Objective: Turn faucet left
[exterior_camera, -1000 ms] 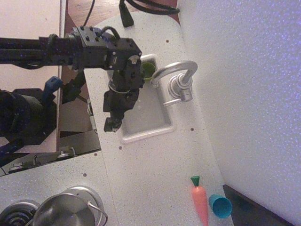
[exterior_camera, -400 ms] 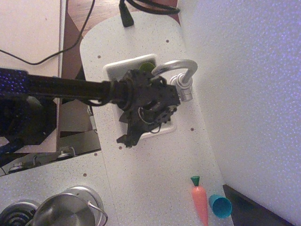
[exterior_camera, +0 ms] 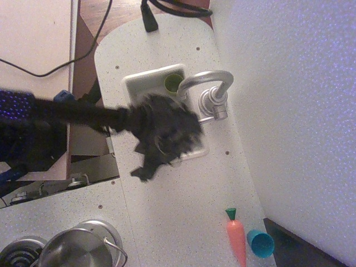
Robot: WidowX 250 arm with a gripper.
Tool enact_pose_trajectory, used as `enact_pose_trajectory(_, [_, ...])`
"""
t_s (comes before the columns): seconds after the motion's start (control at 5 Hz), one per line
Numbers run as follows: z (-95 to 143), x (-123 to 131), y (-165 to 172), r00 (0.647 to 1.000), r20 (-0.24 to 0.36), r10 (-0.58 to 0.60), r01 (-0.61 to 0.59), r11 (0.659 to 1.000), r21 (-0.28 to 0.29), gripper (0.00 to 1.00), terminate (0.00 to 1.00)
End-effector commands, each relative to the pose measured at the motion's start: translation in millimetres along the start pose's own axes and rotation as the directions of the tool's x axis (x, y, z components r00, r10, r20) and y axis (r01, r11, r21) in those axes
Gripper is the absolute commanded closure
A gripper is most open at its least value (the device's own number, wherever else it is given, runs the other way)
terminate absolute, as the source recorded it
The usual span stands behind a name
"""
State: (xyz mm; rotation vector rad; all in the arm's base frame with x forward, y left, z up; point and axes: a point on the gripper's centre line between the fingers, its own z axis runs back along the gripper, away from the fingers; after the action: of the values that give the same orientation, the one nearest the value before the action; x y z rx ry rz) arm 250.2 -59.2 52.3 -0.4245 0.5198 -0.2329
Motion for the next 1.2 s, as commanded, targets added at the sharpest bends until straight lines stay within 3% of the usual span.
enact_pose_trajectory(0.0, [8,13,24,0.987,-0.005,0.162,-0.153,0.923,-0.352,0.00,0.00])
enact_pose_trajectory(0.2, [33,21,41,0.973,0.019,0.230,-0.167,0.756,-0.633,0.00,0.00])
enact_pose_trajectory(0.4, [38,24,25,0.978,0.030,0.207,-0.138,0.744,-0.654,0.00,0.00])
enact_pose_trajectory(0.6, [28,28,10,0.984,0.018,0.175,-0.126,0.777,-0.617,0.00,0.00])
enact_pose_trajectory(0.8, [17,35,6,0.985,0.001,0.174,-0.133,0.754,-0.643,0.00,0.00])
enact_pose_trajectory(1.0, [28,42,22,0.969,-0.005,0.247,-0.185,0.711,-0.679,0.00,0.00])
